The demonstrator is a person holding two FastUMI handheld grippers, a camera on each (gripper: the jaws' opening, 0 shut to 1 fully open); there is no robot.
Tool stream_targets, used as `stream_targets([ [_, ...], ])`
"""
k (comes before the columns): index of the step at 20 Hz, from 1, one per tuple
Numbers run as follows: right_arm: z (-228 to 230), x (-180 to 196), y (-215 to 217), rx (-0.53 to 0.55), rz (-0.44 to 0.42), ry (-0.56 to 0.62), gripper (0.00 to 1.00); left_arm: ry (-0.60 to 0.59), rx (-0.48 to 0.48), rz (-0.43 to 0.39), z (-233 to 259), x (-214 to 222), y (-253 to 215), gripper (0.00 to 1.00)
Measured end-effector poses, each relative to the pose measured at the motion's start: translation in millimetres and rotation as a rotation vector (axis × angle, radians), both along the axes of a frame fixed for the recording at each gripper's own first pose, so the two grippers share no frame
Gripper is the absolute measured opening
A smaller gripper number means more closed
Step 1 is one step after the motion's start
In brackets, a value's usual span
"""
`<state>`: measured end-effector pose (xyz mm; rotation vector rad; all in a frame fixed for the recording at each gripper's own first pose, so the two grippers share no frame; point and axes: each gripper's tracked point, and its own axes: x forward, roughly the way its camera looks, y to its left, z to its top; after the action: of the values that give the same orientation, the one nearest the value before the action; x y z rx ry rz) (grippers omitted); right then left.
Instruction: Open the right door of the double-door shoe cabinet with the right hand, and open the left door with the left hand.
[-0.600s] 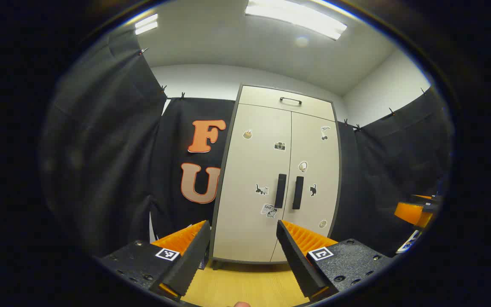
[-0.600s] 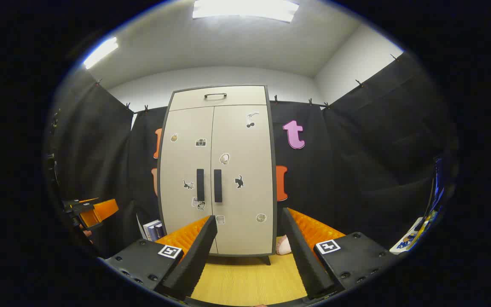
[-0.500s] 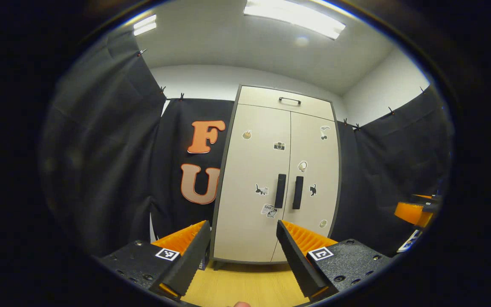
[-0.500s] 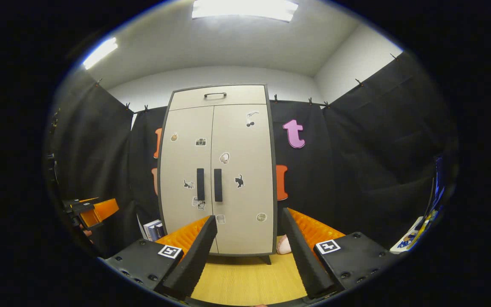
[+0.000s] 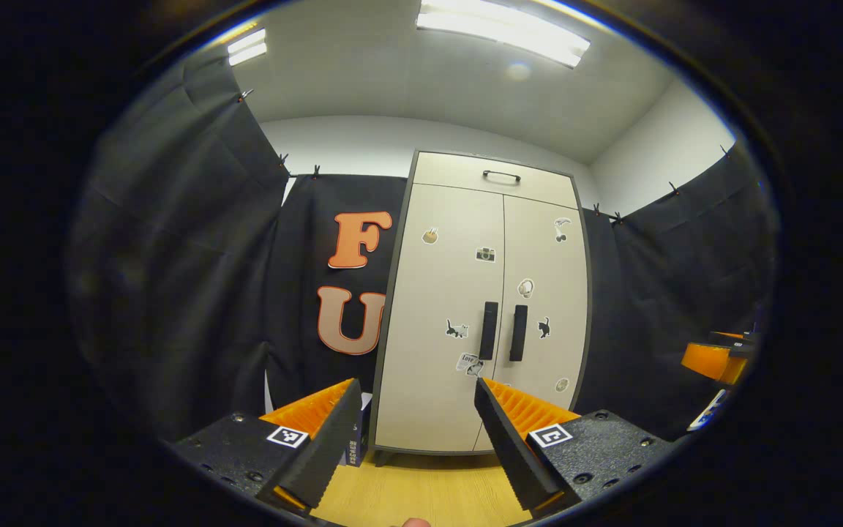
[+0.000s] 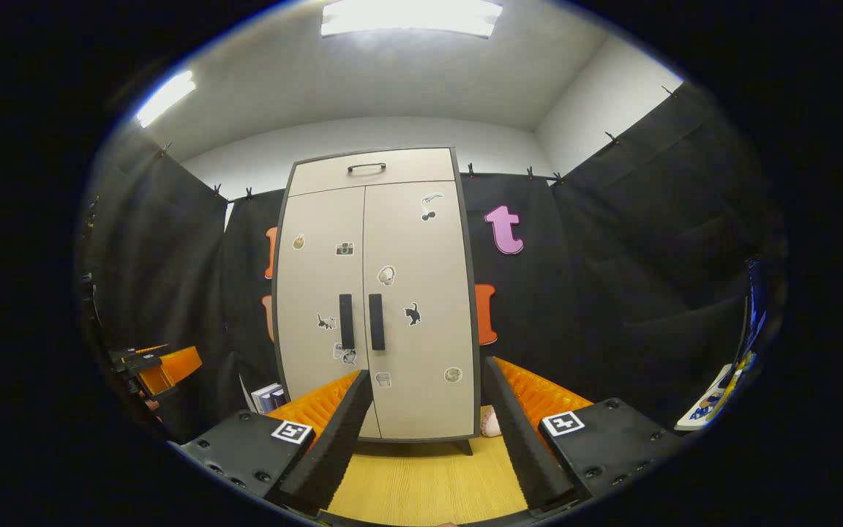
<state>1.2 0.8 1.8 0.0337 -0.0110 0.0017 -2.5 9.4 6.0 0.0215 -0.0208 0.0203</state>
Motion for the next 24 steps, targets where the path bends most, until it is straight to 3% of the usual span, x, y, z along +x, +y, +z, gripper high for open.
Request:
stream_targets([
  [15,-4.3,11.9,2.6,0.018,-0.011,0.012,0.99,0.008,-0.002,-0.008,-4.2,16.5,1.8,0.97],
  [16,-4.6,13.8,2.4,0.016,-0.011,0.013,0.99,0.001,0.002,-0.013,-1.6,17.8,0.2,0.92],
  [19,-9.6,24.3,2.2,0.009,-0.016,0.020,0.99,0.008,0.019,-0.020,-5.8,21.7,-2.1,0.97],
  [24,-16.4,36.8,4.4,0.010,-0.004,0.034,0.99,0.030,0.025,-0.028,-13.8,30.1,-5.9,0.94],
])
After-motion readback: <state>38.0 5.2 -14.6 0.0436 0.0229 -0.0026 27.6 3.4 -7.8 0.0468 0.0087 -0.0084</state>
